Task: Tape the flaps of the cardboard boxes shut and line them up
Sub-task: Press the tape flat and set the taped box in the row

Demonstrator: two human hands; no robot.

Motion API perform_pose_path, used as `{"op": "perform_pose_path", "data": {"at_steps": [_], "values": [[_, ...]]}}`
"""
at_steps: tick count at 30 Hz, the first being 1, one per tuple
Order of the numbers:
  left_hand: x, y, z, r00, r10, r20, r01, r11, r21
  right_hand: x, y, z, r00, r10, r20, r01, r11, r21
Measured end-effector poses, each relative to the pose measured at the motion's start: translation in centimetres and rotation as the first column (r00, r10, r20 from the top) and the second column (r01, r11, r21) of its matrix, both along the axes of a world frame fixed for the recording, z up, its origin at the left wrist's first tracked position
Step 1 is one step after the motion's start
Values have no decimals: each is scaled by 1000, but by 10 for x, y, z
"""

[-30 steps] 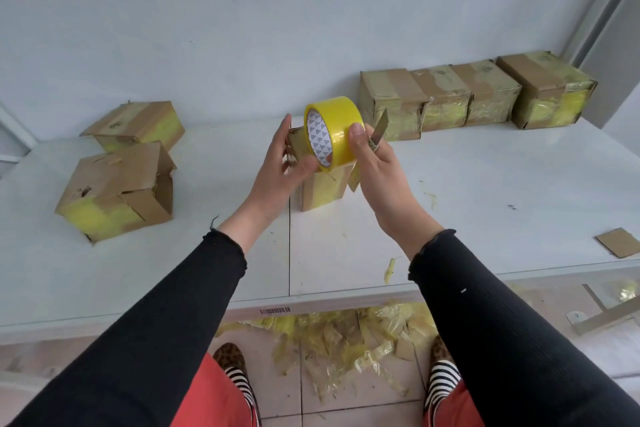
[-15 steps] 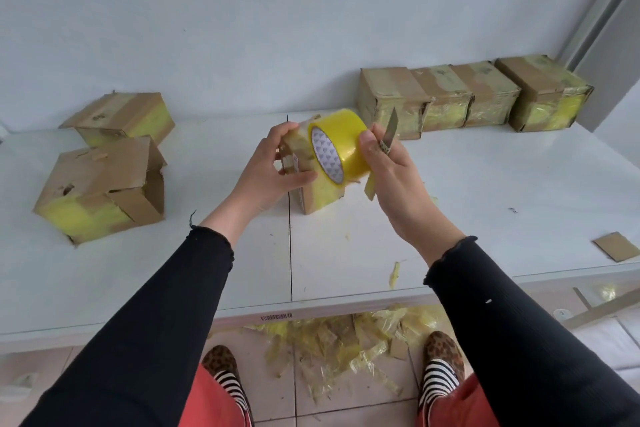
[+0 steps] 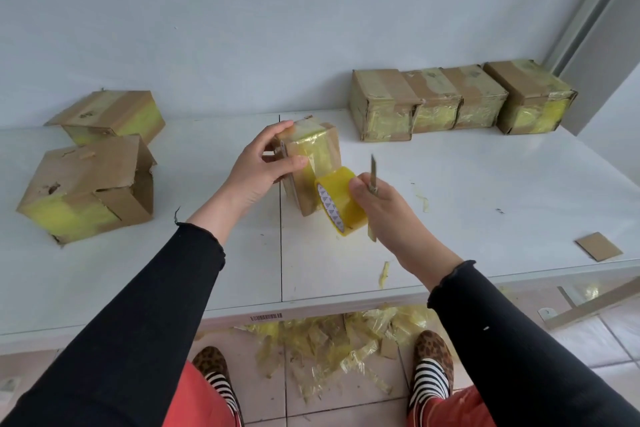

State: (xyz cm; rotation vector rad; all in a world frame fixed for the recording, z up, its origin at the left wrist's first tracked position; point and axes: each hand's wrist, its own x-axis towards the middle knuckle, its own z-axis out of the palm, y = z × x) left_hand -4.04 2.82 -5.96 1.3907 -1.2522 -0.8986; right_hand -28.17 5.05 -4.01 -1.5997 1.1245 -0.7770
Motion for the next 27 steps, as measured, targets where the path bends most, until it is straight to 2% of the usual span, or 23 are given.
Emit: {"op": "perform_pose_path", "data": {"at_steps": [3,5,7,9,11,13,15,17,22,27], "values": [[-2,0,2,985,41,-168,-11,984,175,-9,-1,9,968,23,251,-17,999,-27],[-4,0,-1,979,85,-185,-28,957,289,-9,-4,13,954,45,298,-37,999,-34],[-4,-2,-4,982,100,-162,-42,943,330,-4,-6,13,954,47,297,-45,999,-16],[-2,-6,-4,989,128,-69,-107,962,250,2,-10,10,961,55,270,-54,998,-13],[3,-13,-6,972,161,168,-168,985,28,9,-14,7,967,62,247,-49,997,-61],[2,-20,-7,893,144,427,-94,986,-138,16,-20,5,978,57,200,-37,994,-101],[-2,-25,-9,832,119,542,-35,986,-163,23,-25,3,982,62,179,-44,993,-106],[-4,-26,-12,830,95,549,-17,989,-146,28,-27,3,982,76,171,-57,992,-109],[1,-30,-16,903,36,428,6,995,-97,38,-31,1,986,37,165,-19,994,-110],[-1,-22,-16,899,63,433,-10,992,-125,25,-19,10,983,75,166,-52,989,-137]]}}
